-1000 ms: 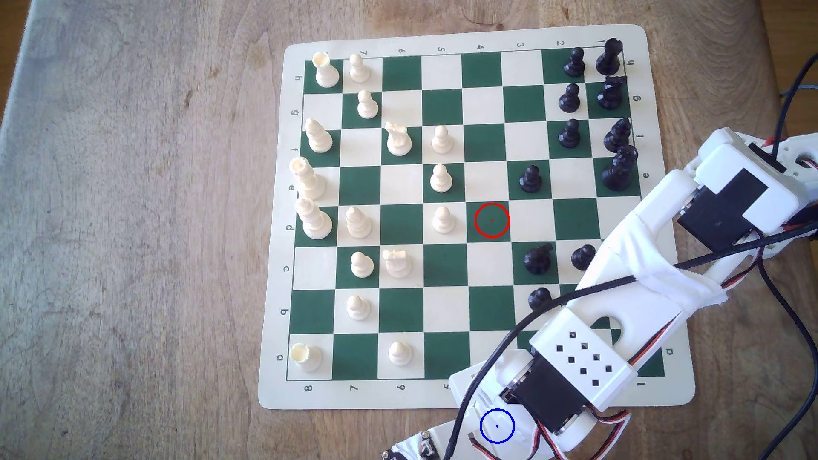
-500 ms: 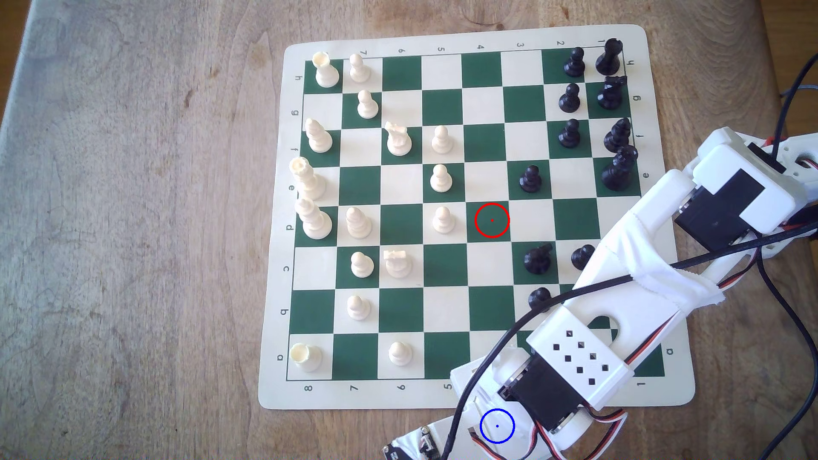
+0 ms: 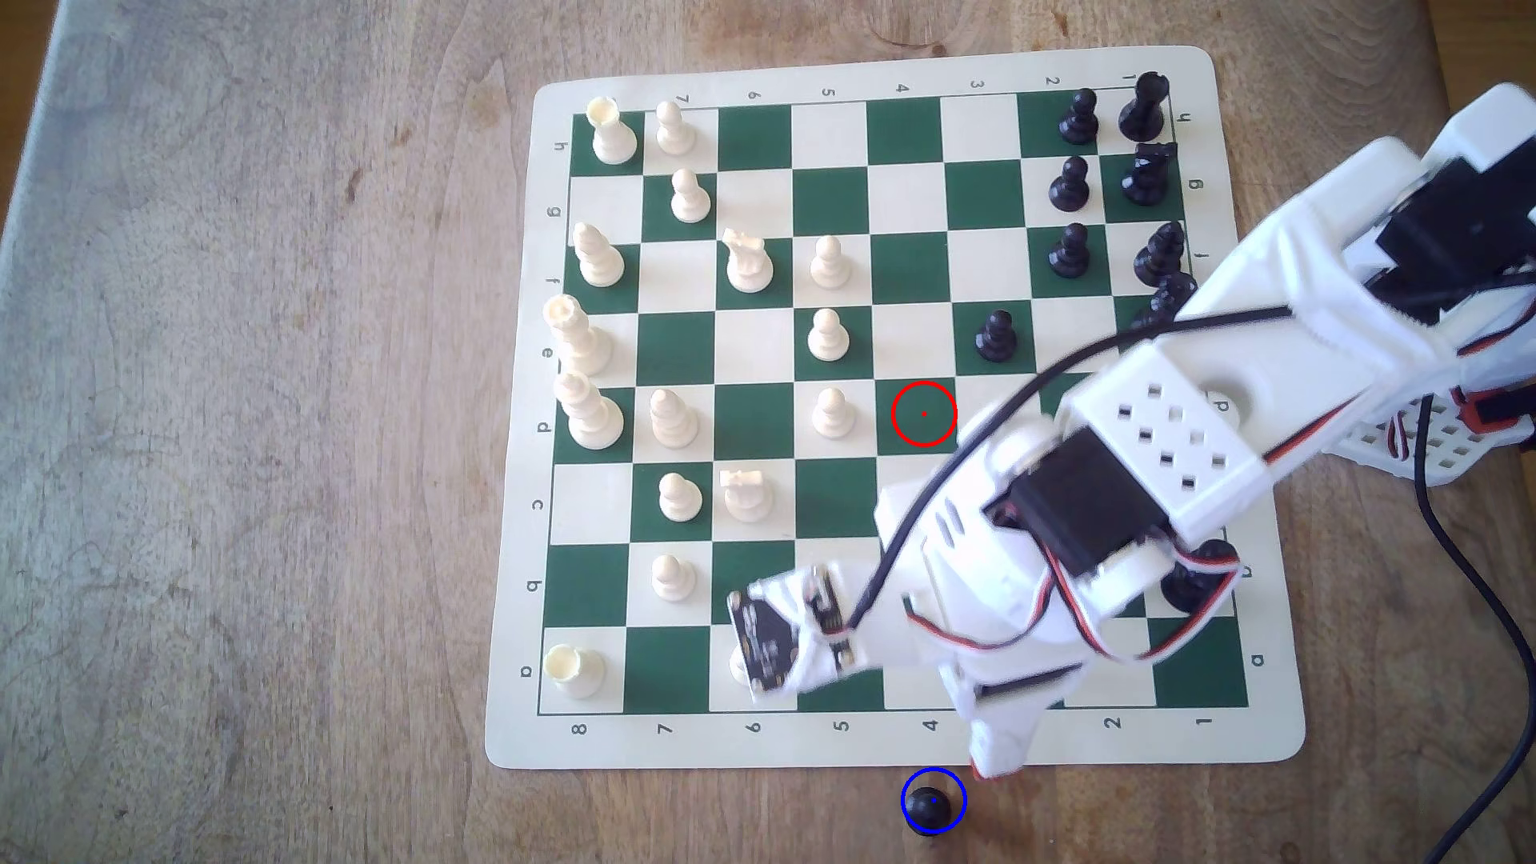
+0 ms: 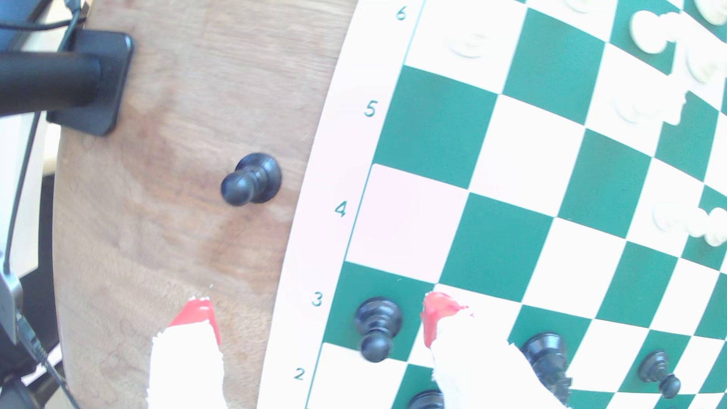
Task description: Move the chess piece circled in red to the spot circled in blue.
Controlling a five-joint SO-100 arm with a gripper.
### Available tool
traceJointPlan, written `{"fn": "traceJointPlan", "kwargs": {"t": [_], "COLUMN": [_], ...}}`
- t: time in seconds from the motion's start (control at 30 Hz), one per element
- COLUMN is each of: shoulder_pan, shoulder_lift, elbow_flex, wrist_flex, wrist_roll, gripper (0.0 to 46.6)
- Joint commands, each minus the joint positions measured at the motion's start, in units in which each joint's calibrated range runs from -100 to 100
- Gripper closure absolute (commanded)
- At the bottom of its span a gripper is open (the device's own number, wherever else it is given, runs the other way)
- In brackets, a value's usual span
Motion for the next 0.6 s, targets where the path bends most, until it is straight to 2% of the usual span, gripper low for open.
{"fn": "traceJointPlan", "kwargs": {"t": [0.0,0.1,0.23,0.57], "shoulder_pan": [1.11,1.35,5.1,17.93], "shoulder_lift": [-16.78,-24.58,-32.82,-52.6], "elbow_flex": [9.76,16.65,25.62,53.55], "wrist_flex": [0.76,-0.3,-4.07,-25.2], "wrist_roll": [0.05,-0.29,0.24,2.69], "gripper": [17.7,18.4,23.0,23.2]}}
